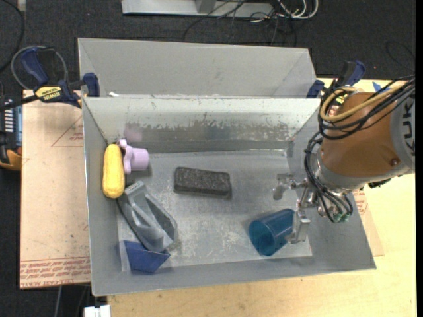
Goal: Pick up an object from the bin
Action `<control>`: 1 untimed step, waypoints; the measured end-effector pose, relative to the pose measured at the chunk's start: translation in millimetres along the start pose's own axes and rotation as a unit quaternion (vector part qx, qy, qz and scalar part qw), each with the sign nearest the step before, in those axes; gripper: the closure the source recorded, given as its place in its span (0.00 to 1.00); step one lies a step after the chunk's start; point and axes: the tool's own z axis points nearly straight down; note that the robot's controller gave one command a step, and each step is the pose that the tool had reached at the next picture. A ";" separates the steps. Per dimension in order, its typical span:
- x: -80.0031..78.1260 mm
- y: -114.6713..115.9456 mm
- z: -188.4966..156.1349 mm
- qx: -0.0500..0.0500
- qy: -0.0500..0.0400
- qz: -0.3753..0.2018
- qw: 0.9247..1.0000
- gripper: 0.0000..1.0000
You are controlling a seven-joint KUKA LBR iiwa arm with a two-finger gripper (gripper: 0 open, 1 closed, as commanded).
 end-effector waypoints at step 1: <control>0.0 0.1 0.0 0.000 0.000 0.000 1.000 0.00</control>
Offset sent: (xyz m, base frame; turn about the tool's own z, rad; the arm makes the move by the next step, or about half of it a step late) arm -0.0069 -0.0085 -0.0496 -0.2475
